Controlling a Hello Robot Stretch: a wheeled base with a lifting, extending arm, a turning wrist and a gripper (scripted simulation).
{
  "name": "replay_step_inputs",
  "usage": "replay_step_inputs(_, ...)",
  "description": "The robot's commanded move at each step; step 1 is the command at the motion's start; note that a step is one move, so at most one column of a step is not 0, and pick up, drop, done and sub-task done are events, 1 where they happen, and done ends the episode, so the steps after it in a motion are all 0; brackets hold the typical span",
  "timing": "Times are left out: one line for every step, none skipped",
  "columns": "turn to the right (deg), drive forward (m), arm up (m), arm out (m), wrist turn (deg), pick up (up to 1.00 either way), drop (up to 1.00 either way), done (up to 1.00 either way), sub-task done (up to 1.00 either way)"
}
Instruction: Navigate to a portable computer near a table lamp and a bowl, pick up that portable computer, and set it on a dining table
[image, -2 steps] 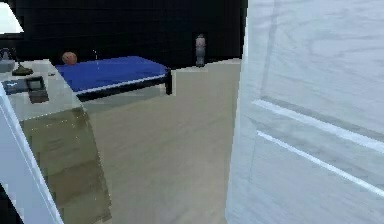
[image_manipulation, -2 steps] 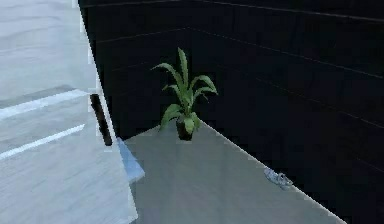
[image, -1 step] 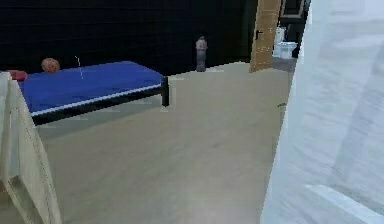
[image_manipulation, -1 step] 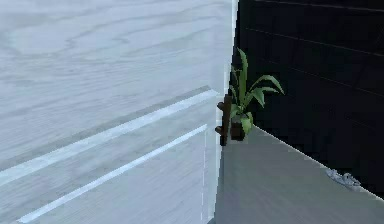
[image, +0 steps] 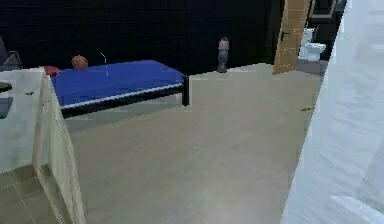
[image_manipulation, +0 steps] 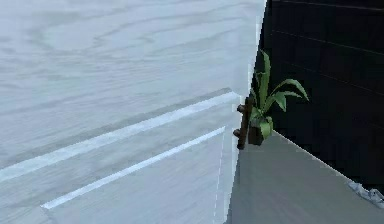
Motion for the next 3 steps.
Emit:
replay_step_inputs(0.0, 0.55, 0.0, 0.0, 0.0, 0.0, 0.0, 0.0, 0.0)
replay_step_inputs(-39.0, 0.0, 0.0, 0.0, 0.0, 0.0, 0.0, 0.0, 0.0)
replay_step_inputs(0.0, 0.6, 0.0, 0.0, 0.0, 0.0, 0.0, 0.0, 0.0)
